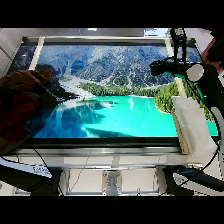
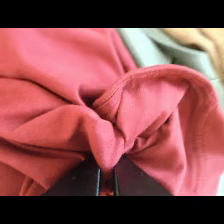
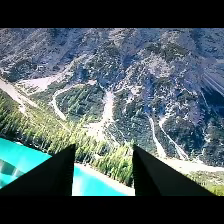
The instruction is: Fold the shirts.
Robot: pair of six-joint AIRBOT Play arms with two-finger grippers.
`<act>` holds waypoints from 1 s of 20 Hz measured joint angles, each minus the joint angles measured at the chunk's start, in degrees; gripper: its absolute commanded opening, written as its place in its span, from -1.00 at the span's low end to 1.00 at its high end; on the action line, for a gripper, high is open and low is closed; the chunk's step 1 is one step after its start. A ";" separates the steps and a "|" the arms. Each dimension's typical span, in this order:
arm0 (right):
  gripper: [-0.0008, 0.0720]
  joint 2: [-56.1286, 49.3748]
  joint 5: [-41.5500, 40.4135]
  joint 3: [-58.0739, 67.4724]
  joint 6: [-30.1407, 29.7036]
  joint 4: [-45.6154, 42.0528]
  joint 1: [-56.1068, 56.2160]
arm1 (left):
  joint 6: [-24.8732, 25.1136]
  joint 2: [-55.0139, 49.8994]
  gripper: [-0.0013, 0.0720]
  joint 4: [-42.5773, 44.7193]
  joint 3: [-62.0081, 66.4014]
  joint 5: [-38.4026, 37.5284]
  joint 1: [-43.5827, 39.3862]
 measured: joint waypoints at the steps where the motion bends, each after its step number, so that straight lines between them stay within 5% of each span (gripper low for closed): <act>1: 0.15 0.00 -0.02 0.00 0.00 0.68 0.00 | 0.81 0.04 -0.93 -1.38 0.81 -0.02 0.04; 5: 0.15 0.00 0.02 0.00 0.02 2.86 0.00 | 10.88 3.23 -0.93 -16.35 6.32 -0.48 -0.44; 9: 0.14 0.31 1.44 0.07 0.02 3.32 0.00 | 27.91 10.05 -0.93 -40.98 12.79 -2.27 -3.91; 14: 0.14 1.95 7.10 0.04 0.37 -1.55 0.00 | 45.09 16.46 -0.93 -69.35 19.06 -15.67 -13.29; 17: 0.14 3.93 12.55 0.04 2.45 -9.81 0.00 | 49.57 17.77 -0.93 -76.76 20.24 -23.96 -20.39; 20: 0.15 5.84 17.14 0.07 3.98 -19.61 0.00 | 50.58 17.92 -0.87 -73.29 20.48 -30.40 -27.78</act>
